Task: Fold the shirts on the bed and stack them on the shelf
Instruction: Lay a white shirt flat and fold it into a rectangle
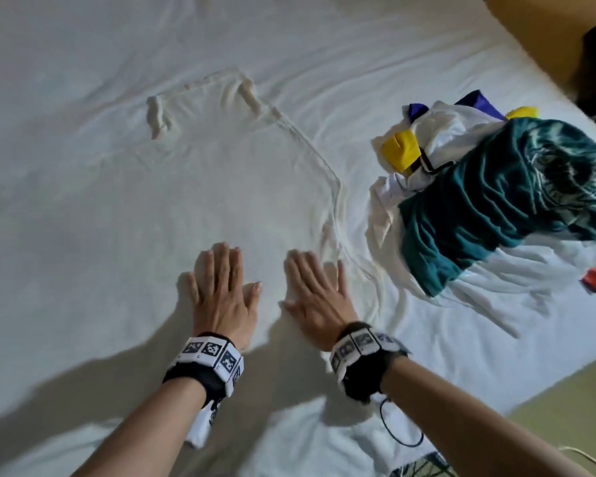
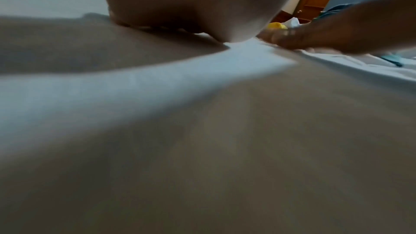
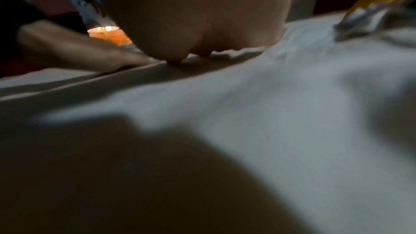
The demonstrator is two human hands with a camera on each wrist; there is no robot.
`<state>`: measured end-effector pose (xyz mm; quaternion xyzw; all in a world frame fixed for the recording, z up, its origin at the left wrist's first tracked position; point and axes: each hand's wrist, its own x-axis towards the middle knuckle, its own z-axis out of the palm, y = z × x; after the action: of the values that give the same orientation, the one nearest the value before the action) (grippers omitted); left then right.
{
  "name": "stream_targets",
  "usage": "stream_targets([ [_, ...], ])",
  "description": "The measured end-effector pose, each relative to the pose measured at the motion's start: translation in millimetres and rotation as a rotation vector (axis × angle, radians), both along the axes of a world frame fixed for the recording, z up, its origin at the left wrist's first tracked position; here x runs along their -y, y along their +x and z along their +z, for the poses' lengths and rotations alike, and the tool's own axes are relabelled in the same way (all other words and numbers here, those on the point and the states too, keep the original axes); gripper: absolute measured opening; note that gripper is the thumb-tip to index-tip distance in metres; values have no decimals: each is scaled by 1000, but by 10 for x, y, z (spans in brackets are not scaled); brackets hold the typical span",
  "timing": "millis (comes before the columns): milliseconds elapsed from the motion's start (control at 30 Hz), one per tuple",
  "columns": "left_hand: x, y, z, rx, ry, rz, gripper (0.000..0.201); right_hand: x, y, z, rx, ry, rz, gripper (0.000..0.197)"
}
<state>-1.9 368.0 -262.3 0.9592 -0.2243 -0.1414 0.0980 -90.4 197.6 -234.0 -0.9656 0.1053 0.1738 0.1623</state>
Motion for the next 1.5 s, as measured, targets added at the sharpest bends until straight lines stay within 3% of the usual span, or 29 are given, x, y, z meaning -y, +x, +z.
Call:
stream_targets([
  [67,-140,-237,-5,4,21,-6,71,63,-222,-76,-54,-37,-114,70],
  [167,-573,-502,21,4,83,48,70,331,-421,27,-139,-129,-513,70],
  [200,-703,-588,47,8,94,65,70,322,-494,87,-107,-139,-524,68],
  [333,-1047,-1069,196,-64,98,14,68,-313,-948,291,116,-74,-163,64],
  [467,-1294,-1466,349,-94,-48,-3,60,-979,-1494,328,145,33,30,63],
  [600,-1459,-1703,500,-41,-137,39,46,-1270,-1882,256,-53,-4,215,103],
  [700,-1567,-1794,571,-51,-97,20,51,-1213,-2021,244,-74,-9,249,116],
  [900,-1696,-1761,542,-39,-46,-11,71,-953,-2126,168,194,84,104,82],
  [1033,-1836,-1752,459,-55,-73,-21,86,-812,-2032,227,303,124,-27,60],
  [1133,-1947,-1656,468,-13,-149,-31,85,-664,-1832,456,402,187,-185,44],
  [1300,-2000,-1210,692,59,-299,58,61,-363,-1225,741,499,214,-314,30],
  [1500,-1816,-491,821,-13,-337,145,29,-181,-211,956,478,195,-289,35],
])
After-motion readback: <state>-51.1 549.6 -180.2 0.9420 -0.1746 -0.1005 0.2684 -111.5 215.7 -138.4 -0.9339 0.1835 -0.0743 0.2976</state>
